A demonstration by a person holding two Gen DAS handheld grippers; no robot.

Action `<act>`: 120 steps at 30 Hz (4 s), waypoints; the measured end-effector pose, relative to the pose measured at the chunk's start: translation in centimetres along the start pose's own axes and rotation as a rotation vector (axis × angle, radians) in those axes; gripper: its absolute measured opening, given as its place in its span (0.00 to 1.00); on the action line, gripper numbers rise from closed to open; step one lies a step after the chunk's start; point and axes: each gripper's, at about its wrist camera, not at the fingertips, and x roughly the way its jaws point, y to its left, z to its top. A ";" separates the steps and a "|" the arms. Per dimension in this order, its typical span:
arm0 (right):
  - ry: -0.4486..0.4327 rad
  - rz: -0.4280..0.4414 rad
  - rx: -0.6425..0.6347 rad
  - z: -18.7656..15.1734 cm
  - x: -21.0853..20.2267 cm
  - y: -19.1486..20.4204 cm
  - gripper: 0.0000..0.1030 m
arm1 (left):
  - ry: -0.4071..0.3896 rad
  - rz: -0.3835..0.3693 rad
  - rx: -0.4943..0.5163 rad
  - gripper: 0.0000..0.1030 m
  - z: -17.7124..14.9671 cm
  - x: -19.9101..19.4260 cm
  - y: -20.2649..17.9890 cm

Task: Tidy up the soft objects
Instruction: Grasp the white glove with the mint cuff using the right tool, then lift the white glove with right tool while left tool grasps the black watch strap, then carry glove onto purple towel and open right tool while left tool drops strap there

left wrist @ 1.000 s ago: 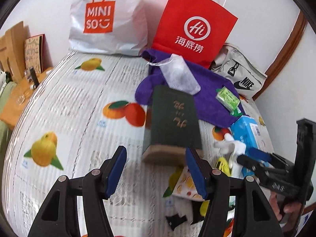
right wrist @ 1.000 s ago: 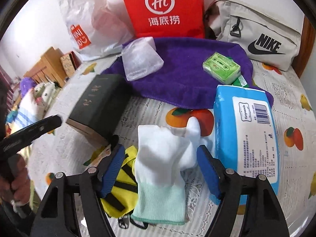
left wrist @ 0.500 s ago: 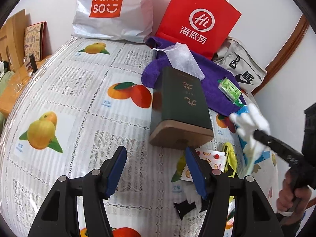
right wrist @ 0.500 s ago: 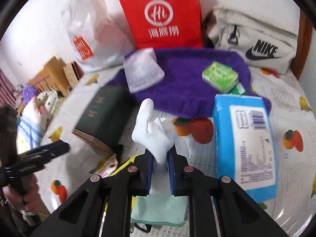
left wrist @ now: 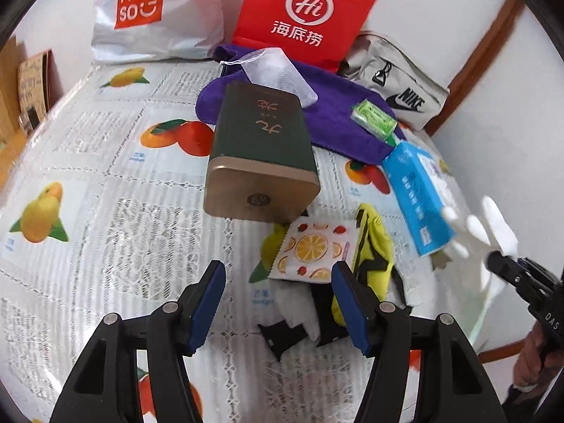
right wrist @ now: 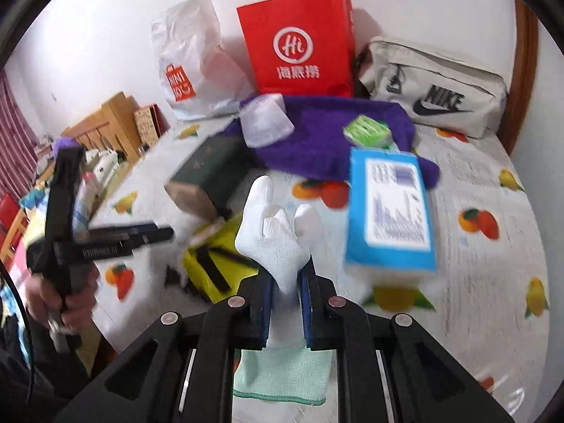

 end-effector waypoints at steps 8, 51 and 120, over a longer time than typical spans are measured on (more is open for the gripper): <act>0.046 -0.047 0.079 -4.2 0.4 -3.7 0.14 | 0.027 0.124 0.142 0.63 -2.1 1.3 -1.2; 0.108 -0.206 0.072 -8.0 4.3 -5.8 0.45 | -0.057 0.055 0.223 0.07 -1.1 4.1 -4.4; -0.095 -0.149 0.000 -4.3 -2.4 -4.3 0.13 | -0.162 0.141 0.032 0.19 -0.5 -4.0 -3.4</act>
